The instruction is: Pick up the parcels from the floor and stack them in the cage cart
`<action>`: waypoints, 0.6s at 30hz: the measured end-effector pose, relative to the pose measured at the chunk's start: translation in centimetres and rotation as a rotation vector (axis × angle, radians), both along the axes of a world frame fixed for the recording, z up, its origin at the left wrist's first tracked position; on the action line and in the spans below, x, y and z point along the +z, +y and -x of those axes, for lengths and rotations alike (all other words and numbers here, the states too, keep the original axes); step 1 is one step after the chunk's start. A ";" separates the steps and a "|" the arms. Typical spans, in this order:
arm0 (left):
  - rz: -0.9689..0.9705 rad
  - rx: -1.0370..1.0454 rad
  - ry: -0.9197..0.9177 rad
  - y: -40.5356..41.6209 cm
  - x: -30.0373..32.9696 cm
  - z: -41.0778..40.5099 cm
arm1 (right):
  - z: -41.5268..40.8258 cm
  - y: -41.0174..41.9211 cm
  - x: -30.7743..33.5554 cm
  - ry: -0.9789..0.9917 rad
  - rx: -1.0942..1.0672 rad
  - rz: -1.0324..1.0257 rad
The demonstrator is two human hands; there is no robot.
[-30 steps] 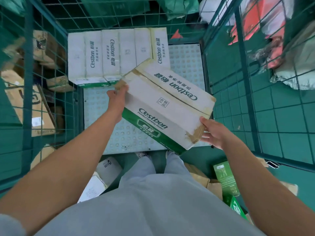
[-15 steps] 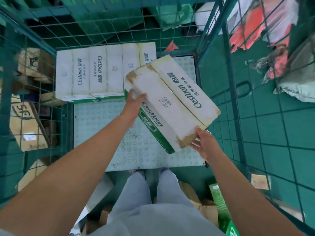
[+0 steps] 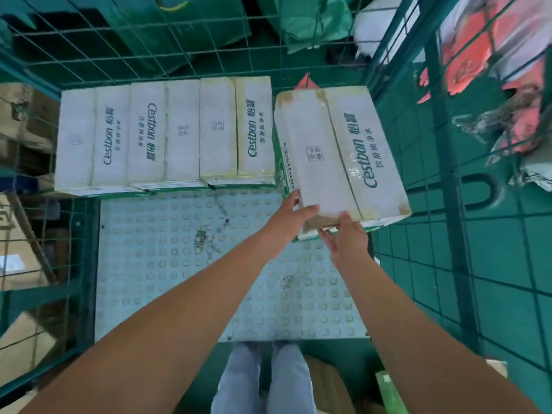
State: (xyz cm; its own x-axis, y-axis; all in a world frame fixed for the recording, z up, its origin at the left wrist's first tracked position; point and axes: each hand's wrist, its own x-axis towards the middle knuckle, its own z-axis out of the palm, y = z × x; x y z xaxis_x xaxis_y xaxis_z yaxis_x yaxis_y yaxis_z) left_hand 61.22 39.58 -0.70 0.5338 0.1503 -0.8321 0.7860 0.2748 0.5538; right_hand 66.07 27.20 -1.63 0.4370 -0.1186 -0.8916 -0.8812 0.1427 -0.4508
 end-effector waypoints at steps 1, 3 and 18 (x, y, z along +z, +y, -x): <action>-0.013 -0.013 -0.010 0.1 -0.7 -0.6 | -0.7 0.5 -1.0 -0.010 0.001 0.008; -0.027 -0.014 -0.022 0.5 -2.6 -1.6 | -2.0 1.6 -3.0 -0.034 0.006 0.019; -0.111 0.105 0.144 5.1 -14.7 -5.5 | -6.9 7.6 -16.3 -0.042 0.319 -0.058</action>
